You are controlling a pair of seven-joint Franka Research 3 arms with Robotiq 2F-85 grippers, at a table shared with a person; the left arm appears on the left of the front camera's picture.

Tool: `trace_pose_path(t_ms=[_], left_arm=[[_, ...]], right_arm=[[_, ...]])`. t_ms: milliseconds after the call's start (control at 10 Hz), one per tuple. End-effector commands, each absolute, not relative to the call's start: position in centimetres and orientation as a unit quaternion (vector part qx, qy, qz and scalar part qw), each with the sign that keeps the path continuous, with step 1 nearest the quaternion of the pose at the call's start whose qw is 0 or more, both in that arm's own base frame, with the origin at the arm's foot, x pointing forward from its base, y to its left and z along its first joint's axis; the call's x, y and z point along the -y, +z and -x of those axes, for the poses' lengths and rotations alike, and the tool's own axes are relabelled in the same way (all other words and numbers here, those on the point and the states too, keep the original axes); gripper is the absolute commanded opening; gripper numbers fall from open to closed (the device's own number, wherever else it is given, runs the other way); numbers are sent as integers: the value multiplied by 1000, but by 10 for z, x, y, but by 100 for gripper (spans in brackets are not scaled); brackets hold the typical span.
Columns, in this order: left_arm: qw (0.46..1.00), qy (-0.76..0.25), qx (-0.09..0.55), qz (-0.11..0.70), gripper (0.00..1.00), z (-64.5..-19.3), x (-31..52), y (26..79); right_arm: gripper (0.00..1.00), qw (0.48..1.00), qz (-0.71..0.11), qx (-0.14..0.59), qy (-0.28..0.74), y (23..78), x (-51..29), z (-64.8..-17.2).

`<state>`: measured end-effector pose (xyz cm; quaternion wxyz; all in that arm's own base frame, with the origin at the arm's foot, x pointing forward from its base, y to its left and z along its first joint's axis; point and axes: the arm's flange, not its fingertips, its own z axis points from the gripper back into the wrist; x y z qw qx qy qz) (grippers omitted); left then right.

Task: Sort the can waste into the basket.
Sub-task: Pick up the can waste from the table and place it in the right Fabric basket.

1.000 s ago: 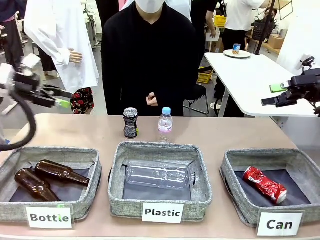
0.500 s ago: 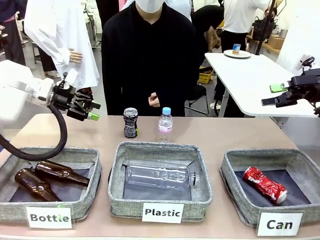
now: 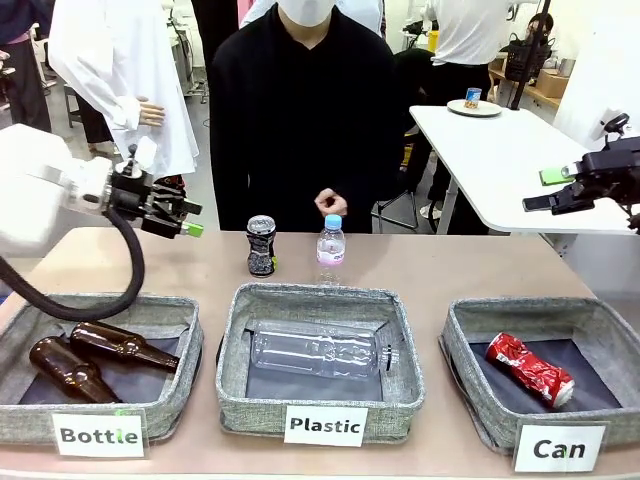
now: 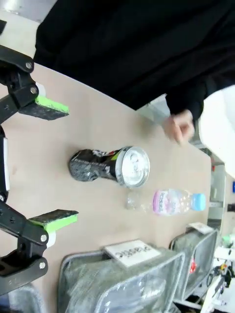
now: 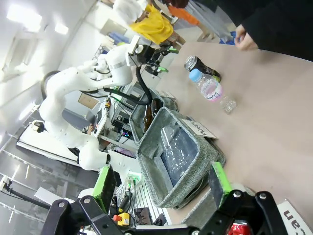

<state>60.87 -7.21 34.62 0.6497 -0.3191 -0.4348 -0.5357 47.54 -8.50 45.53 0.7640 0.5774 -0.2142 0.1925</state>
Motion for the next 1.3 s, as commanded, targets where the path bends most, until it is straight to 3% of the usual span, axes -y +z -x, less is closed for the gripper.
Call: trace_pose_path(t_ms=[0, 200, 400, 600, 900, 1100, 1200], left_arm=[[650, -533, 455, 294, 96, -625, 90, 333], [638, -563, 426, 308, 96, -634, 108, 322], [609, -567, 415, 368, 96, -635, 66, 344], [565, -553, 461, 404, 96, -604, 6, 365], [530, -506, 568, 374, 96, -539, -67, 364], [504, -504, 574, 404, 96, -523, -93, 360], [521, -499, 570, 394, 96, -531, -84, 362]], right_arm=[[100, 762, -576, 218, 202, 456, 86, -472], [100, 762, -576, 218, 202, 456, 86, -472], [100, 762, -576, 218, 202, 456, 86, -472], [100, 762, -576, 218, 202, 456, 86, -472], [100, 762, -576, 218, 202, 456, 86, -472], [100, 762, -576, 218, 202, 456, 86, -472], [100, 762, -576, 218, 202, 456, 86, -472]])
